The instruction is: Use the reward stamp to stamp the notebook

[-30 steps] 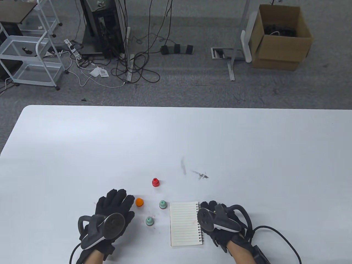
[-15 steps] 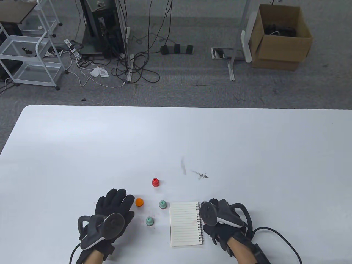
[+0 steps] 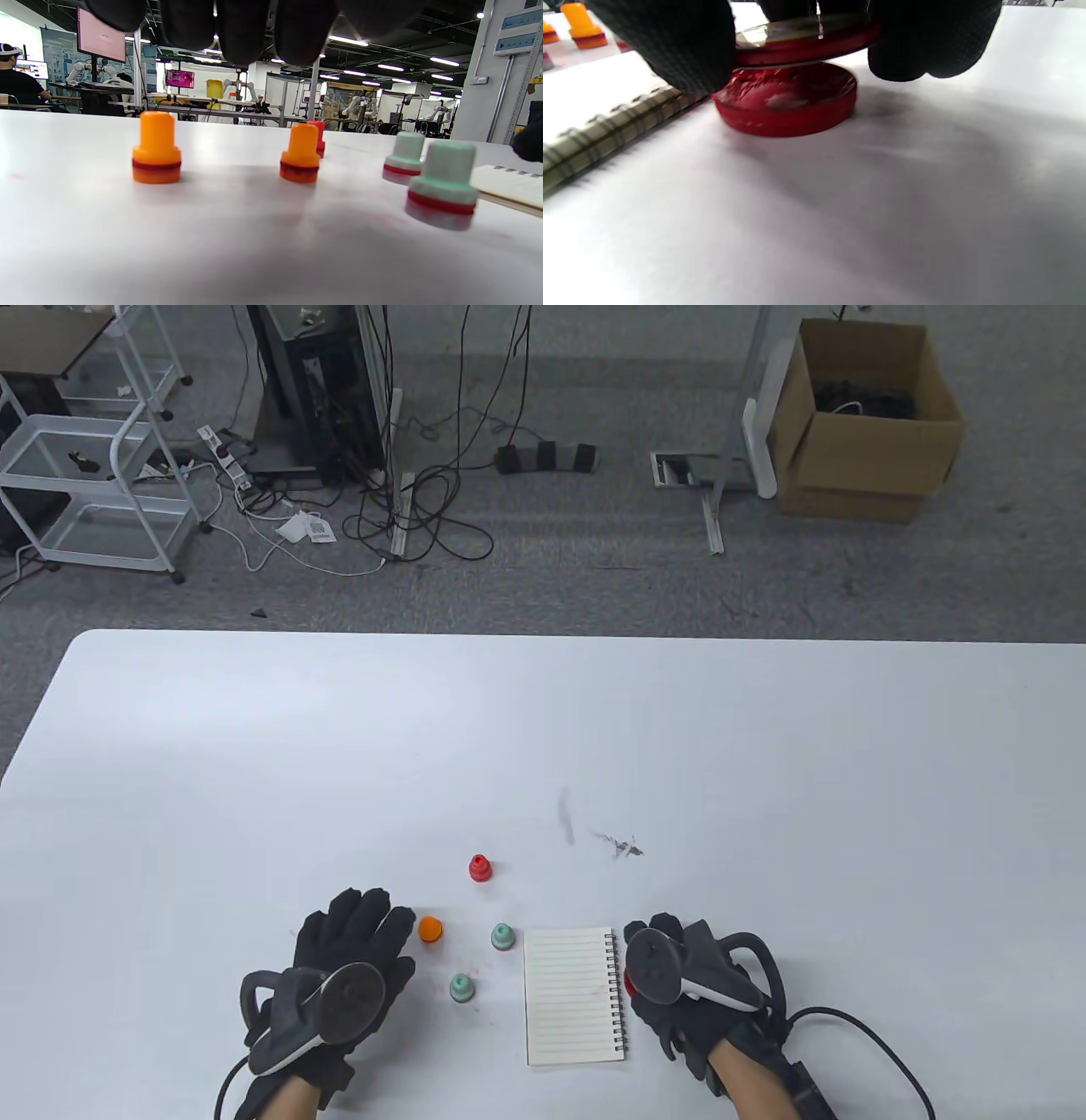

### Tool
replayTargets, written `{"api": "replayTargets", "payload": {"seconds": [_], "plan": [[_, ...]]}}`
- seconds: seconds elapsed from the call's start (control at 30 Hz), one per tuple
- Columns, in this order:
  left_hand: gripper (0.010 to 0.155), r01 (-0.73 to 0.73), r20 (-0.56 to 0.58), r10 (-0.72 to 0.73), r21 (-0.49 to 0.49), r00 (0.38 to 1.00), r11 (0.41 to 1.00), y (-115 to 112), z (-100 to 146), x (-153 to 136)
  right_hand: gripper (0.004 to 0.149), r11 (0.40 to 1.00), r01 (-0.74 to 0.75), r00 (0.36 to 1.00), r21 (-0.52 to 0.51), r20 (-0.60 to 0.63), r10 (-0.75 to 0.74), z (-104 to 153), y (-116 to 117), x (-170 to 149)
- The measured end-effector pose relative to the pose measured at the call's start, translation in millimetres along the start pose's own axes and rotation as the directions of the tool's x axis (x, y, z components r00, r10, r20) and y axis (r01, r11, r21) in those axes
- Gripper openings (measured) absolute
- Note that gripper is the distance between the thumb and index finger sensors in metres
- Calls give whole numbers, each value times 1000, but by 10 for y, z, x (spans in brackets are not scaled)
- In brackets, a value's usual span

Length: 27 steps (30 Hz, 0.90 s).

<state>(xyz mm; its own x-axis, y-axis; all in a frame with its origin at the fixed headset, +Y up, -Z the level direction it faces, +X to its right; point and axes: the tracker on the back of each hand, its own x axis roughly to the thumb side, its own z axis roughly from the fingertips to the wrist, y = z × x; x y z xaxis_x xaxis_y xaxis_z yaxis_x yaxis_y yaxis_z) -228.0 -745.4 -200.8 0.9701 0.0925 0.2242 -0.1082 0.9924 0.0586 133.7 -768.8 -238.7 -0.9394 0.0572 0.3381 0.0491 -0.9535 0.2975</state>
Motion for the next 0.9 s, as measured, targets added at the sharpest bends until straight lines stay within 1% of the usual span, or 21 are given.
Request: {"api": "replayTargets", "payload": {"seconds": [0.23,0.37,0.47,0.53,0.63,0.67,0.77,0.9], "plan": [[61,-1,2,1,-1,1000,1000,1,-2,3,72,997,70,994,-25,-77,-71,134,-150,-303],[61,-3,9,3,0,1000,1000,0,-8,19,72,998,56,993,-9,-105,-56,180,-206,-442],[61,-1,12,1,-2,1000,1000,-4,-16,26,72,999,41,993,-9,-113,-41,242,-138,-529],[61,-1,18,1,-1,1000,1000,-12,-17,37,72,997,74,991,-29,-111,-77,261,-20,-573],[61,14,24,-14,-9,1000,1000,-27,-17,57,73,994,104,989,20,-104,-102,240,76,-584],[61,14,25,-13,-10,1000,1000,-28,-18,60,73,994,105,990,17,-101,-103,228,97,-584],[61,17,30,-17,-13,999,1000,-37,-18,73,73,992,105,990,74,-99,-98,178,179,-551],[61,24,33,-24,-20,999,1000,-46,-20,86,73,994,82,992,71,-98,-75,174,183,-515]]}}
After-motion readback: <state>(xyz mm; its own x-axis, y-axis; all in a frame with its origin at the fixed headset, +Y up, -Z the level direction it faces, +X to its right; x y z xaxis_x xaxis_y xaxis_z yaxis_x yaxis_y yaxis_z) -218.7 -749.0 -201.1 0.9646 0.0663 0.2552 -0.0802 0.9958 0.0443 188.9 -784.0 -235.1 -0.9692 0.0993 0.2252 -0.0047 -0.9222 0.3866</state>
